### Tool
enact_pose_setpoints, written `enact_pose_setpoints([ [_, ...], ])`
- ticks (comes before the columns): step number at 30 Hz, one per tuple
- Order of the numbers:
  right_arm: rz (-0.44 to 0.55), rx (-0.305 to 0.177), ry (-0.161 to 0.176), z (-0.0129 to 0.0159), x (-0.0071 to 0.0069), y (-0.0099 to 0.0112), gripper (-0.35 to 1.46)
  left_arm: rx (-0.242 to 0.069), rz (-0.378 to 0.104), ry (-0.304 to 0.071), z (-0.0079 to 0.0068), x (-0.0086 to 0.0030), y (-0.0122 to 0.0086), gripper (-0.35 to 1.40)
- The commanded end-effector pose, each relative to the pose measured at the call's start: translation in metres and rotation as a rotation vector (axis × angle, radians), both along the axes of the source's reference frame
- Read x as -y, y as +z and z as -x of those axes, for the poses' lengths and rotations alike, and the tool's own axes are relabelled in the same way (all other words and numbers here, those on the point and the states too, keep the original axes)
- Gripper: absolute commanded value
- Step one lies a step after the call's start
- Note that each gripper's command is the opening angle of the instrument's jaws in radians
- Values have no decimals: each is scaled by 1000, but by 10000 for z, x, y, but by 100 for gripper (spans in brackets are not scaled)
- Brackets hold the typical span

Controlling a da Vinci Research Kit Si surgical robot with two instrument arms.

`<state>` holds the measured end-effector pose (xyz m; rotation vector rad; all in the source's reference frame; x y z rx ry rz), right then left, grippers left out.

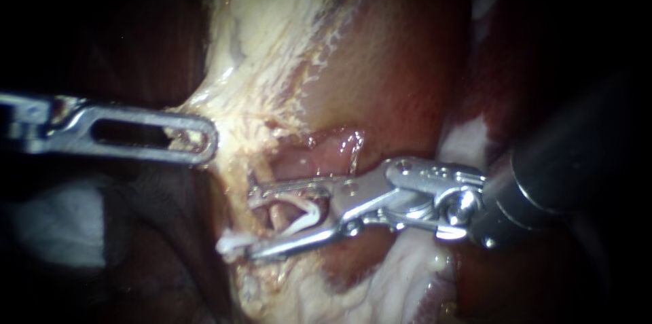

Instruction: Clipping third clip left tube

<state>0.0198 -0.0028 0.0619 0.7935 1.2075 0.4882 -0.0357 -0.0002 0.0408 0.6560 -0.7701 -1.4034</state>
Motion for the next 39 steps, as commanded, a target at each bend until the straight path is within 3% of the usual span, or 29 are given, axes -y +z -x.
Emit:
enact_pose_setpoints([
  [1, 6, -1, 1, 0, 0, 2, 60, -2, 0, -1, 1, 0, -1, -35],
  [9, 8, 1, 3, -7, 1, 5, 60, -3, 0, -2, 4, 2, -5, -35],
  [12, 3, -6, -10, -9, 1, 3, 60, -2, 0, -2, 4, 2, -4, -35],
  [24, -25, -125, -38, -19, 9, -18, 60, -1, 0, 0, 3, -1, 1, -35],
  [31, -42, -147, -48, -30, 14, -17, 60, -1, 0, 0, 3, -2, 3, -35],
  [39, -79, -193, -35, -47, 14, -13, 60, -2, 1, -1, 6, -2, 4, -35],
])
